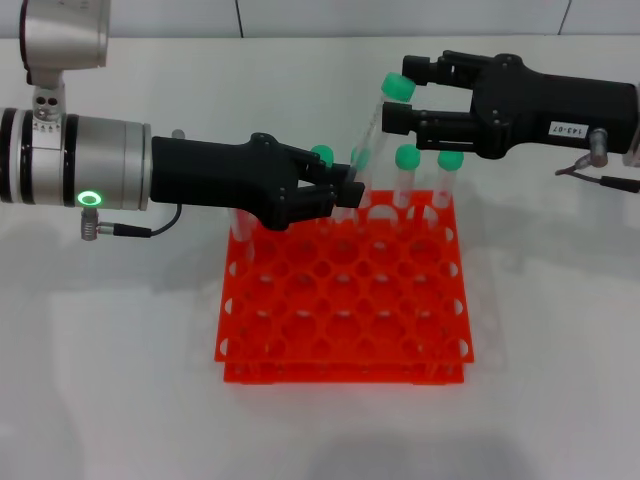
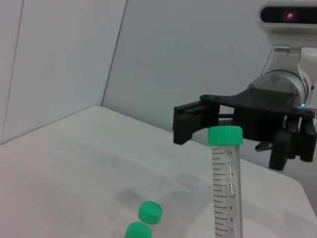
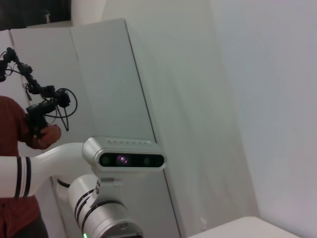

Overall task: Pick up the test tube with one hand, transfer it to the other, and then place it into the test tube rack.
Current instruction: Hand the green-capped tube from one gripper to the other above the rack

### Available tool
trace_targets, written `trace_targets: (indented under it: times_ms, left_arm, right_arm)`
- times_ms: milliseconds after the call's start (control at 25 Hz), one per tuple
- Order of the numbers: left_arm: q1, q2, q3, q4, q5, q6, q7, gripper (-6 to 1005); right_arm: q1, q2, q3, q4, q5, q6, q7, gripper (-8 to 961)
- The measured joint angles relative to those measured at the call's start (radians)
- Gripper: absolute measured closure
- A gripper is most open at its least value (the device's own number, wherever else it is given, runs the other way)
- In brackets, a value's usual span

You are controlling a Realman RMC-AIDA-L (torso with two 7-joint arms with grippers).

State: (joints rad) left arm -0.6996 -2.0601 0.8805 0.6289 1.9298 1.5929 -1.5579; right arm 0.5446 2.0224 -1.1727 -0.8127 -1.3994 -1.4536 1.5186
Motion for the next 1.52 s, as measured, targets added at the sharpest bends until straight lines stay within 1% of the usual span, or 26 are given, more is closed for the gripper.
trace_targets:
  times_ms: [280, 520, 720, 1040, 1280, 1520]
  left_arm:
    - [-0.002, 0.000, 0.008, 0.000, 0.000, 0.002, -0.003, 714]
    - [-0.003, -0.001, 0.011, 0.000, 0.000, 0.001, -0.005, 711]
    - [-0.004, -0.002, 0.011, 0.000, 0.000, 0.002, -0.005, 709]
    - [-0.005, -0.002, 0.011, 0.000, 0.000, 0.003, -0.005, 705]
    - [-0.005, -0.002, 0.011, 0.000, 0.000, 0.003, -0.005, 702]
    - [-0.005, -0.003, 0.011, 0.000, -0.006, 0.004, 0.000, 699]
  right_arm:
    - [0.001, 0.000, -0.005, 0.000, 0.003, 0.009, 0.001, 240]
    - [0.002, -0.001, -0.005, 0.000, 0.004, 0.013, 0.002, 416]
    - [0.002, -0.001, -0.005, 0.009, 0.004, 0.013, 0.003, 541]
    - [0.003, -0.002, -0.005, 0.014, 0.004, 0.014, 0.002, 598]
    - [0.005, -0.002, -0.007, 0.014, 0.004, 0.015, 0.000, 675]
    - [0.014, -0.002, -0.008, 0.010, 0.004, 0.007, -0.001, 676]
